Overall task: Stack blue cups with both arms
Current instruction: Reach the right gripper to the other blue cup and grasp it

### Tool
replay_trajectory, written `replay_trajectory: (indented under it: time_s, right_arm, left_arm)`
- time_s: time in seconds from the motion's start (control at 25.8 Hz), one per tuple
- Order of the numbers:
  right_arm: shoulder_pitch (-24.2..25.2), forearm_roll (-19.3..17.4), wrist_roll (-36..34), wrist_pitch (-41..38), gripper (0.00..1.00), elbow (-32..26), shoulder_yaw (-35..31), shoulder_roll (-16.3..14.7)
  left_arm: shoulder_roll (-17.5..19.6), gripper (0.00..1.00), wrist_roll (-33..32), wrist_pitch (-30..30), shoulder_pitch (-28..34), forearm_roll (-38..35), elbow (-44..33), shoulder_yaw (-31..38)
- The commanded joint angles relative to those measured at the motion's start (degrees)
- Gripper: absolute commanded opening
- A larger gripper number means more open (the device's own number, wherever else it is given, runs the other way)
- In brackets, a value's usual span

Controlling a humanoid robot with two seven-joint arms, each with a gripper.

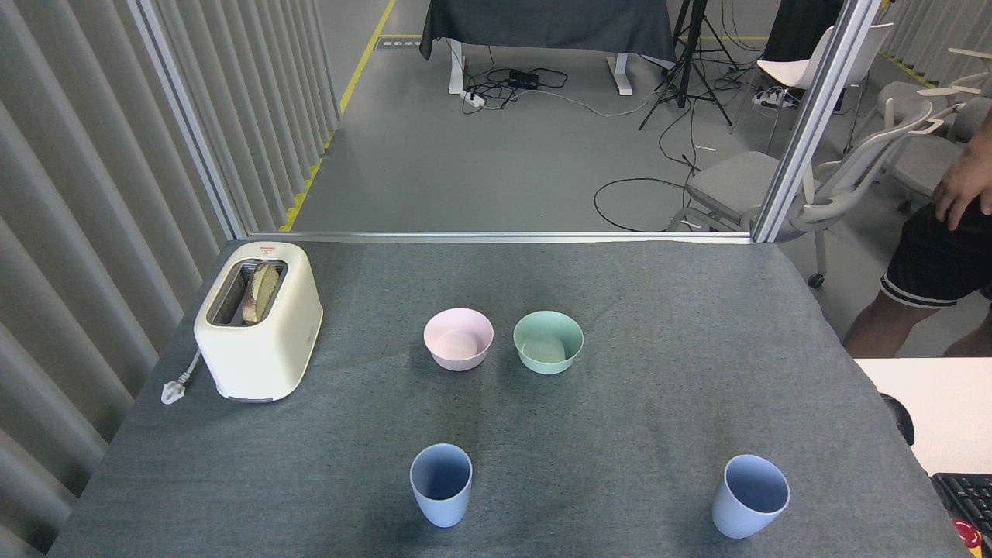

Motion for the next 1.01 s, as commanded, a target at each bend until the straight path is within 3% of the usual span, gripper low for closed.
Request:
replay_trajectory:
  time_s: [0.0,0.43,0.97]
  right_arm:
    - [-3.66,0.11,1.39,1.21,1.00,1.97,-0.43,-0.49]
    - [-13.86,0.29,3.85,1.30,1.00,8.12,-2.63,-1.10]
    - [-17.55,0.11,3.85,1.56,1.00,10.32,-2.72,-2.33]
  left_arm:
    - [0.31,1.00,-0.02,0.45,0.74,0.01,-0.62,0.87]
    - [0.31,1.00,0.07,0.71,0.92,0.01,-0.44,0.87]
    - [0.31,1.00,0.07,0.71,1.01,0.01,-0.44,0.87]
